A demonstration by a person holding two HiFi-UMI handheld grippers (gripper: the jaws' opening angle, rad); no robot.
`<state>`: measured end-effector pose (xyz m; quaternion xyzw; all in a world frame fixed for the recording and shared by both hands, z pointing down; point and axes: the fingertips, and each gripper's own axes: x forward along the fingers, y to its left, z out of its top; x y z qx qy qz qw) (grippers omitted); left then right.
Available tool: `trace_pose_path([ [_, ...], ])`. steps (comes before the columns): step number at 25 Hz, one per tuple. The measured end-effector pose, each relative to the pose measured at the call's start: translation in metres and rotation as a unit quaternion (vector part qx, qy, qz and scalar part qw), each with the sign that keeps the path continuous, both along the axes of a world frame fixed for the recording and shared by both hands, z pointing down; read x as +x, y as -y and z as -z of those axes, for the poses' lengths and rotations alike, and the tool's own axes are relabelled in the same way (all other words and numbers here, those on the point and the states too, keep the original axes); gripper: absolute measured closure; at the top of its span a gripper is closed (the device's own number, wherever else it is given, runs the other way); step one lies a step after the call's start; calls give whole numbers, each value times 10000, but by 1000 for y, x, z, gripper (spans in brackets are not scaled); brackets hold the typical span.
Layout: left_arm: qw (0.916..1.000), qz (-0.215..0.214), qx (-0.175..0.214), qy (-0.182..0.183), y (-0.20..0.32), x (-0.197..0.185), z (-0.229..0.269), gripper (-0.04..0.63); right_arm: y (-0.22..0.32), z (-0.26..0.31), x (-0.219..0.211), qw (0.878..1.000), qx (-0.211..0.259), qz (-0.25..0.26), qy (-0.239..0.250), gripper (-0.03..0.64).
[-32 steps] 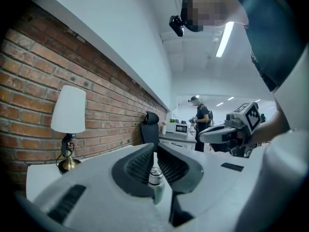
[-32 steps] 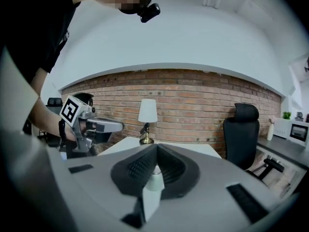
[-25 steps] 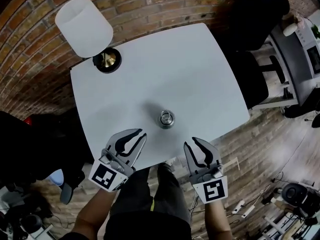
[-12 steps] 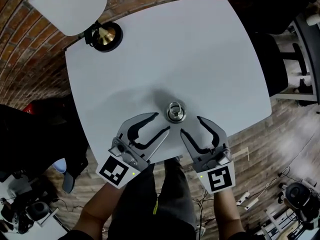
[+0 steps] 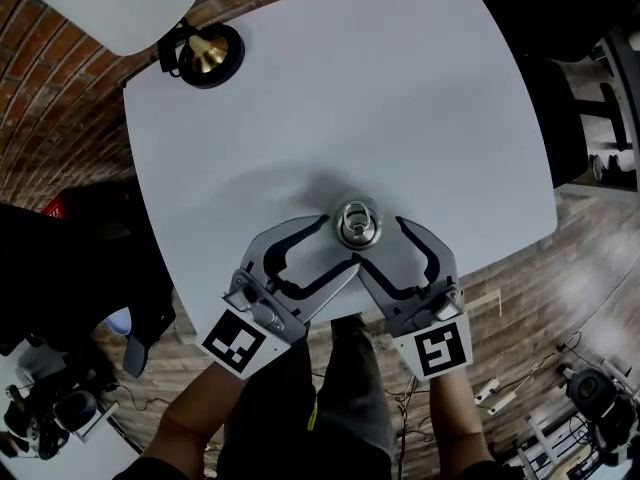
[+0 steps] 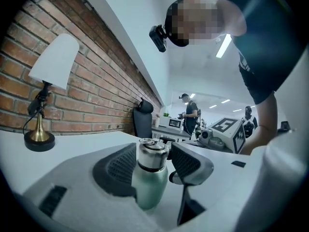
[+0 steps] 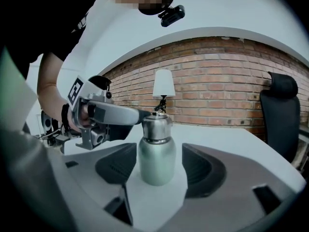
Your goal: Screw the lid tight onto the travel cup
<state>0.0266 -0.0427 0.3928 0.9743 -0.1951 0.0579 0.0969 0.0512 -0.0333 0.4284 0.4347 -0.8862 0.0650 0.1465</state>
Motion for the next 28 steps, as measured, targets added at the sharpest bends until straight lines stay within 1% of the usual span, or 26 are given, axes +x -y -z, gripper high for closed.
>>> trace_pose_path([
  [4, 9999, -93, 90, 66, 1, 6, -2, 350, 4, -9, -6, 9998, -106, 113, 97, 320],
  [9, 9997, -96, 202, 98, 5, 11, -2, 308, 13, -14, -12, 9997, -37, 175, 159, 298],
  [16, 9996, -103, 267, 81, 8, 22, -3, 288, 20, -23, -15, 9996, -64, 222, 145, 293],
  [21, 9996, -72, 258, 118, 11, 28, -5, 287, 21, -24, -18, 9995, -1, 291, 141, 295],
  [23, 9993, -41, 277, 234, 11, 31, -7, 287, 20, -24, -18, 9995, 15, 281, 153, 295],
  [24, 9990, -9, 293, 324, 11, 32, -8, 305, 20, -25, -18, 9995, 12, 273, 134, 295],
  [25, 9987, 28, 324, 404, 12, 32, -10, 337, 20, -26, -19, 9996, 27, 271, 112, 295],
  [28, 9977, 41, 475, 485, 14, 32, -10, 339, 22, -27, -20, 9995, 83, 278, 139, 295],
])
